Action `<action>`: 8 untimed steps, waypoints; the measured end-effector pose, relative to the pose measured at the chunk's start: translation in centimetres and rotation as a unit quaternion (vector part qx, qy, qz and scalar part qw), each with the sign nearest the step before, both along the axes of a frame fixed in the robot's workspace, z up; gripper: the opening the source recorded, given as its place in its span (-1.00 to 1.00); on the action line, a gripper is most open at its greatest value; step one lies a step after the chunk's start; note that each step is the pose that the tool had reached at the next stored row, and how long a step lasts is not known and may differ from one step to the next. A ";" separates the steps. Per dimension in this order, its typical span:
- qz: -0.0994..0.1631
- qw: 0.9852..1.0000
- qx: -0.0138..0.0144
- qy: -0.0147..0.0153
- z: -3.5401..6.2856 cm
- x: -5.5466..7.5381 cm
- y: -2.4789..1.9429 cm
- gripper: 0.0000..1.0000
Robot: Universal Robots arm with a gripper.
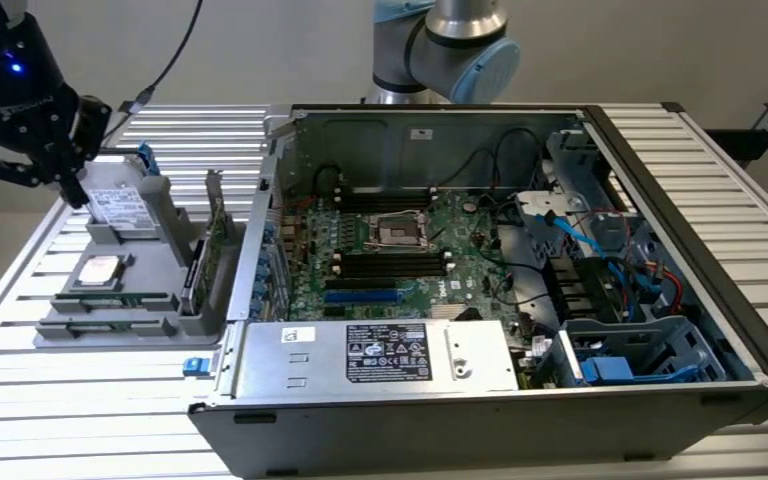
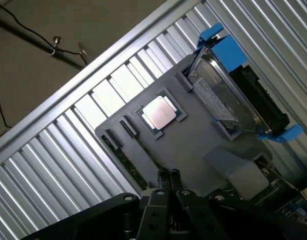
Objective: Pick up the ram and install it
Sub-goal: 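Pick up the ram and move it above insertion slot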
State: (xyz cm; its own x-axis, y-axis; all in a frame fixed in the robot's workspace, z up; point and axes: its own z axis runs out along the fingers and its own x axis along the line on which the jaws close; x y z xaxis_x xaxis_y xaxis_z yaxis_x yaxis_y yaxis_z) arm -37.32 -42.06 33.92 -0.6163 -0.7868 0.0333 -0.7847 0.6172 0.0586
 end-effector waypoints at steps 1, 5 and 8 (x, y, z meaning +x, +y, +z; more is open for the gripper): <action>0.009 1.000 0.000 0.000 -0.01 0.0 0.00 -0.80; 0.046 0.999 0.000 0.000 -0.06 0.0 0.00 -0.80; 0.072 0.997 0.000 0.000 -0.12 0.0 0.00 -0.80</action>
